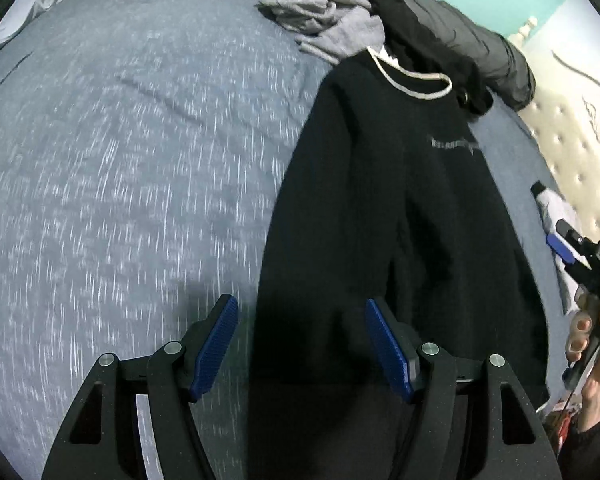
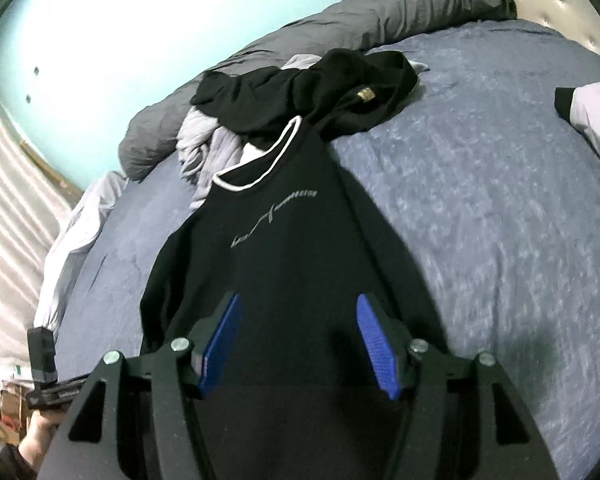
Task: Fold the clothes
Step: 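Lower the hoodie onto the bed with both grippers and open them, then grasp the black sweatshirt's sleeve with the left gripper and pull it outward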
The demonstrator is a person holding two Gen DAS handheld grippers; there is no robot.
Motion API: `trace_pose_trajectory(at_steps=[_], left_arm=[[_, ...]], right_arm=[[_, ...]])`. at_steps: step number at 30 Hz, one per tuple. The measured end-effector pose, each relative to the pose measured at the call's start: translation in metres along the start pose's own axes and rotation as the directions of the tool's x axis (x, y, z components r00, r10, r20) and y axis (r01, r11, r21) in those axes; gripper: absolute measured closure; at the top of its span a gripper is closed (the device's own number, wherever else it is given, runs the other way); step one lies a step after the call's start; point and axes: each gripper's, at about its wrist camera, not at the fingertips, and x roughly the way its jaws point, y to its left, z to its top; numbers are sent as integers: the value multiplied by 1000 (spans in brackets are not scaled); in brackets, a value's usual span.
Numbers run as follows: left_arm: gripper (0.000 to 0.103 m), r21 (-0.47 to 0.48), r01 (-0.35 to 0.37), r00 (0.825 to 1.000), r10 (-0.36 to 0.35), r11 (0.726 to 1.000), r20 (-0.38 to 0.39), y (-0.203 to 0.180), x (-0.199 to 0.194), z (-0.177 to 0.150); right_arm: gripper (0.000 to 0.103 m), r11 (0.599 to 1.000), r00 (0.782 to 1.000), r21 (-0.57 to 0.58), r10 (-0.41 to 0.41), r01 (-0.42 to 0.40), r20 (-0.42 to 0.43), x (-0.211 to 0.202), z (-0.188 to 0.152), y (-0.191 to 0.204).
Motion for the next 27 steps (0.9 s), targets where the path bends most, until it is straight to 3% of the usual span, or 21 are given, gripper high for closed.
trace_pose_trajectory(at_steps=[6,13,15,20,23,27], left_arm=[[33,-1,-60,997,60,998,-45,11,3,-24],[33,11,-60,995,61,998,-73,12,14,-41],[37,23,-66,995,67,998,-71,11,15,-44],[85,42,-57,994,61,997,-90,11,15,-50],[98,71,-60,994,66,996,-85,7,11,-51],[100,87,-52,996,58,995,-70,2,0,-50]], right_arm=[[42,998,999,-22,52,-52,-15,1,-18,-3],[42,998,998,-33,44,-45,-37,14,-19,-5],[42,997,999,-58,42,-44,-35,16,-18,-2],[42,996,998,-74,52,-55,-41,17,-18,-1],[42,995,998,-78,52,-56,-41,17,-19,0],[42,996,998,-76,52,-55,-35,16,-19,0]])
